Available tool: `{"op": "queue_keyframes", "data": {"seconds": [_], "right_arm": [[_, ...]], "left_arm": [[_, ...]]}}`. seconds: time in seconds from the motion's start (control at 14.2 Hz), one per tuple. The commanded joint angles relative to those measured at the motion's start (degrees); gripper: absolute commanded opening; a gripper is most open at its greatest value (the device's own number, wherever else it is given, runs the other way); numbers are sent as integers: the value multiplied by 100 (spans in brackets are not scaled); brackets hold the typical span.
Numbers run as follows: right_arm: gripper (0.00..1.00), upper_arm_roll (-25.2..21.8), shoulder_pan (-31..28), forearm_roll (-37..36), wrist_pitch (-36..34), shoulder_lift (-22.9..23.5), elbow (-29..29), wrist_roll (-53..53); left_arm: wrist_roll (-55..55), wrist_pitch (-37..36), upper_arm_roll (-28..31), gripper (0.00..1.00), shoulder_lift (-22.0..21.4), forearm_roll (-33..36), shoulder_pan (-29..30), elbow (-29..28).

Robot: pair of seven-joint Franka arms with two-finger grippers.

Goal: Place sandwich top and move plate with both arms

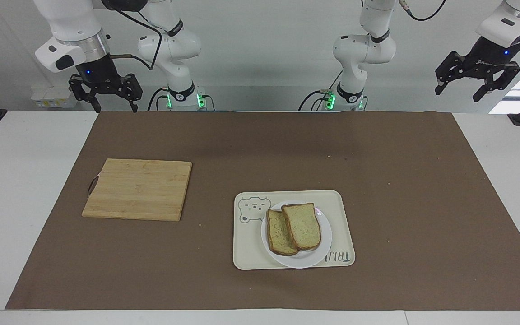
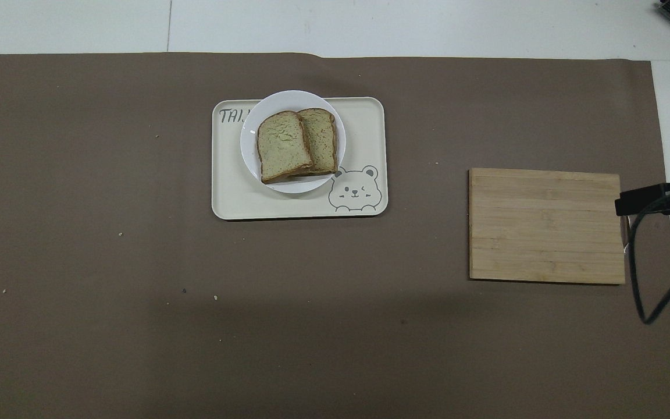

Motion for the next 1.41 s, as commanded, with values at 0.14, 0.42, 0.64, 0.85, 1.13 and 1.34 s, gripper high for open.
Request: {"op": "queue_keyframes", "data": {"seconds": [0.14,0.42,0.64,0.85,1.13,1.34], "right_arm": [[100,34,-86,15,-69,-12,30,-157],[100,43,-86,15,-69,-12,30,-157],[100,34,-86,15,-69,-12,30,-157],[100,34,-86,15,-69,-12,30,-157],[100,34,-86,15,-69,-12,30,-157],[100,42,-86,15,-69,-12,30,-157]], "left_arm": [[-90,-241,-484,100,-355,107,541,-341],[-310,-224,-502,100,-505,107,621,-571],[-344,-180,-702,100,-557,282,717,-649],[-547,56,-1046,100,-785,345,928,-1044],[-608,119,-1178,100,-830,336,1103,-1098],[-608,145,-1301,100,-821,336,1140,-1107]]}}
